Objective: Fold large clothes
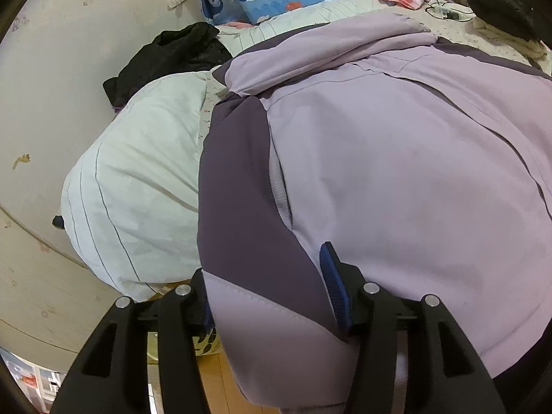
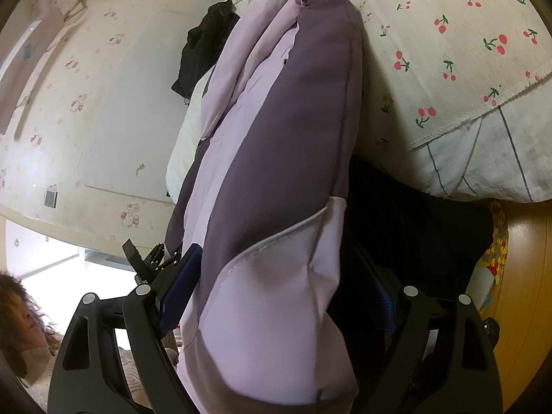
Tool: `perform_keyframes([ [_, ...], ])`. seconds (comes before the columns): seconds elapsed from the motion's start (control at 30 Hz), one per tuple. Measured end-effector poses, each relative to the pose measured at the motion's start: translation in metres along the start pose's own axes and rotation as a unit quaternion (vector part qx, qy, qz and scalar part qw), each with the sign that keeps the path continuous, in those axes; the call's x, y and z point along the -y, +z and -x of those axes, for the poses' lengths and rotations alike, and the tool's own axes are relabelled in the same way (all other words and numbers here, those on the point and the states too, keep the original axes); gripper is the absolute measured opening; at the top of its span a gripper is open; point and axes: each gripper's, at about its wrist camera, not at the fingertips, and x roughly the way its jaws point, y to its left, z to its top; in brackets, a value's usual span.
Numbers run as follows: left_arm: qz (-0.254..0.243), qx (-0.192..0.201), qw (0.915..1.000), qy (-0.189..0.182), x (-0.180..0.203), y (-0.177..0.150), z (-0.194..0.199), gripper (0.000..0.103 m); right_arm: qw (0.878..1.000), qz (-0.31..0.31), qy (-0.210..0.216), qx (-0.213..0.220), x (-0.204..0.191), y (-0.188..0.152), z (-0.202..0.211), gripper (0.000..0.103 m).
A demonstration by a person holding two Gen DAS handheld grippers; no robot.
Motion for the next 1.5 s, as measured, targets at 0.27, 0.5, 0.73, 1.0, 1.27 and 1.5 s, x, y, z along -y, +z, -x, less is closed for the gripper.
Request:
perform_keyframes([
  [0.27,0.200,-0.001,0.9514,-0.234,-0.070,-0.014,-0.008,0.074,1.000,0.003,0.005,-0.005,-0.001,-0.003,0.000,0.092],
  [0.5,0.300,-0.092,0.8683,-0.384,-0.083,-0.056,-0.070,0.089,1.000,0.013,0.011,0.002,0.001,-0.009,0.001,0.091],
  [0.73,0.355,-0.037,0.8268,-0.434,-0.089,-0.052,-0.053,0.033,0.996,0.073,0.040,0.039,-0.021,-0.013,0.012,0.035],
  [1.0,0.366,-0.075,0.8237,-0.427,-0.092,-0.051,-0.065,0.030,0.999,0.034,0.026,0.014,0.004,-0.024,0.006,0.058],
  [1.27,0.384,0.010,0.8164,-0.431,-0.104,-0.033,-0.016,0.017,0.985,0.089,0.097,0.116,-0.035,-0.033,0.035,0.017],
  [1.5,0.358,0.078,0.7987,-0.477,-0.115,-0.010,0.045,0.016,0.963,0.097,0.183,0.174,-0.052,-0.045,0.082,0.017],
])
